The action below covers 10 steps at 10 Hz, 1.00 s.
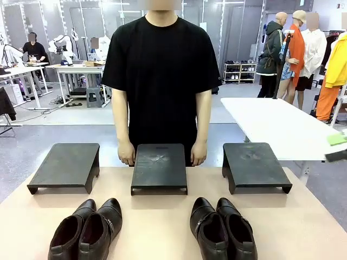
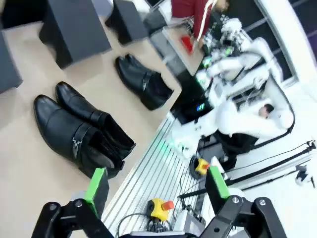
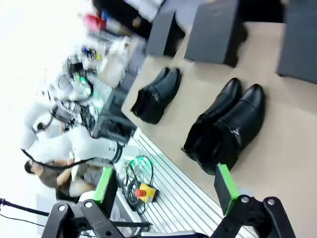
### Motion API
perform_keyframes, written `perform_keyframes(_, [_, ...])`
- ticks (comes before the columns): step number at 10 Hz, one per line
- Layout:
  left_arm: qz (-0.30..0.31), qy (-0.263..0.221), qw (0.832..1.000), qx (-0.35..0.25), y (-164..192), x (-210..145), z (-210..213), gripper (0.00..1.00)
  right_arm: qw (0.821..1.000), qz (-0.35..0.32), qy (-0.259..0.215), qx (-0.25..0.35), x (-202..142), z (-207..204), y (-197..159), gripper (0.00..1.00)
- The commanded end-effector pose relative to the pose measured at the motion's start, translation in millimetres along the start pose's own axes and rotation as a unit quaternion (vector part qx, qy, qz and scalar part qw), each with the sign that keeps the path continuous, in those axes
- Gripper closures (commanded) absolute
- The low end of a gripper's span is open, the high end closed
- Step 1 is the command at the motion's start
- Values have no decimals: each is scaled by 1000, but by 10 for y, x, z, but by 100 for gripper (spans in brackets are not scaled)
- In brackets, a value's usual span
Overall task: Place the shoes on the stand as instructed by the person.
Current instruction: Pick up one pair of Shoes and place it on the Shoes Stand indicated by the person.
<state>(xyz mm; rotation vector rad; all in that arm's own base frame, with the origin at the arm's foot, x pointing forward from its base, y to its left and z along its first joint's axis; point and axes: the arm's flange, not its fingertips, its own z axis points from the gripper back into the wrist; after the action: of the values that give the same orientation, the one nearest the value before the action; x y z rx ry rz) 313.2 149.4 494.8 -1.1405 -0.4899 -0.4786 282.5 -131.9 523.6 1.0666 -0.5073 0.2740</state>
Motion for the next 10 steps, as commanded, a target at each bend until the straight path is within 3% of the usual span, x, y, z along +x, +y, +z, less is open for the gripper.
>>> perform_keyframes(1, [9,-89,996,-27,207,-383,377,0,996,-23,-87,12,-458,394,-182,0])
perform_keyframes(3, [32,-181,983,-2,134,-847,921,0,988,-37,-147,13,-917,741,-237,0])
perform_keyframes(4, [33,-203,978,13,-23,-981,1099,0,985,-34,-171,10,-1071,854,-188,0])
perform_keyframes(7, [36,-198,979,28,-153,-883,988,0,985,-30,-167,-14,-1084,865,-95,0])
perform_keyframes(8, [41,-213,976,33,-87,-1163,1241,0,983,-54,-174,-8,-1170,1059,-167,0])
perform_keyframes(10, [41,-213,976,33,-87,-1163,1241,0,983,-54,-174,-8,-1170,1059,-167,0])
